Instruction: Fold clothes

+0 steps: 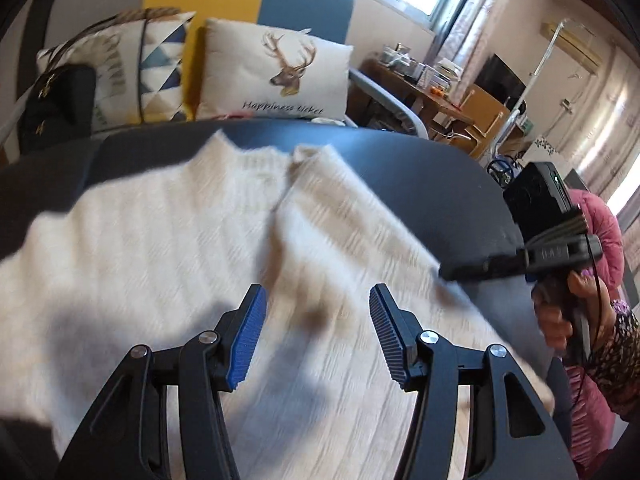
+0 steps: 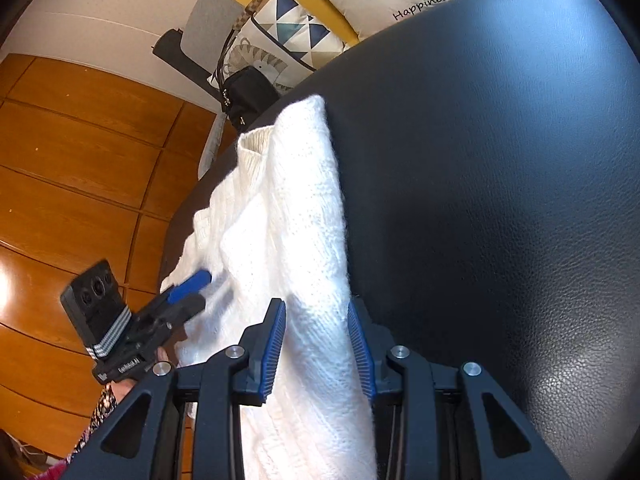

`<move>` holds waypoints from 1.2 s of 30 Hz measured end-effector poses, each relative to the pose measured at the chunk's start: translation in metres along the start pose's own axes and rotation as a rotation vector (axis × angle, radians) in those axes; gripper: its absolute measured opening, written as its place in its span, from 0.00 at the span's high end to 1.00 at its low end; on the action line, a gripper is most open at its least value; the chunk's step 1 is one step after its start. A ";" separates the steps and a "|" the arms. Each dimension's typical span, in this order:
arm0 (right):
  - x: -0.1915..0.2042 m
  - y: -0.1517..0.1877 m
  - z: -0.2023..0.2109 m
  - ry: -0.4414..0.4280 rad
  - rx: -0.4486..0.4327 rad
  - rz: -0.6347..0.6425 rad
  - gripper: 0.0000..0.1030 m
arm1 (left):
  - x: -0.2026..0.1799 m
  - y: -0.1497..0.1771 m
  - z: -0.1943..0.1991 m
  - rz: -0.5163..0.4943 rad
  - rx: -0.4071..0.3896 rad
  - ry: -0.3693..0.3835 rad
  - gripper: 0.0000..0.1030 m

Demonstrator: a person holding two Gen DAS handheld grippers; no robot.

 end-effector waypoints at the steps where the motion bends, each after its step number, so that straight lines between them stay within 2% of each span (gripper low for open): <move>1: -0.002 0.000 -0.002 -0.004 0.000 -0.004 0.67 | -0.002 -0.002 -0.008 -0.007 0.023 -0.002 0.42; 6: -0.009 0.001 -0.005 -0.028 -0.004 -0.035 0.67 | -0.011 -0.002 -0.043 0.018 0.120 0.008 0.43; 7: -0.009 0.001 -0.004 -0.032 -0.005 -0.038 0.67 | -0.019 0.001 -0.042 -0.006 0.120 0.027 0.52; 9: -0.012 0.002 -0.003 -0.030 -0.007 -0.039 0.67 | -0.032 0.007 -0.041 -0.044 0.138 0.053 0.88; 10: -0.013 0.001 -0.002 -0.027 -0.011 -0.039 0.67 | -0.037 0.012 -0.040 -0.059 0.156 0.060 0.89; 12: -0.013 -0.005 0.001 -0.024 -0.023 -0.037 0.67 | -0.049 0.012 -0.020 -0.051 0.117 0.139 0.89; 17: 0.000 -0.027 0.003 -0.018 -0.049 -0.003 0.67 | -0.066 0.015 0.059 -0.050 -0.014 0.177 0.89; 20: 0.024 -0.047 -0.005 0.000 -0.036 0.063 0.67 | -0.086 0.032 0.100 -0.063 -0.048 0.207 0.89; 24: 0.074 -0.057 -0.060 0.087 0.068 0.227 0.67 | -0.106 0.067 0.123 -0.059 -0.050 0.256 0.89; 27: 0.112 -0.064 -0.104 0.156 0.153 0.356 0.67 | -0.112 0.088 0.141 -0.064 -0.071 0.261 0.89; 34: 0.199 -0.086 -0.203 0.318 0.350 0.655 0.68 | -0.110 0.123 0.155 0.033 -0.097 0.315 0.89; 36: 0.200 -0.083 -0.227 0.412 0.391 0.746 0.68 | -0.104 0.129 0.157 0.061 -0.107 0.319 0.89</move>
Point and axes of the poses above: each gripper's, at about its wrist camera, not at the fingertips, and z roughly against the way its jaws point, x to its left, y to its underside, the point moved 8 cm from there along -z, roughly the way its jaws point, and after that the axes turned 4 degrees about -y, right-handed, at the moved point
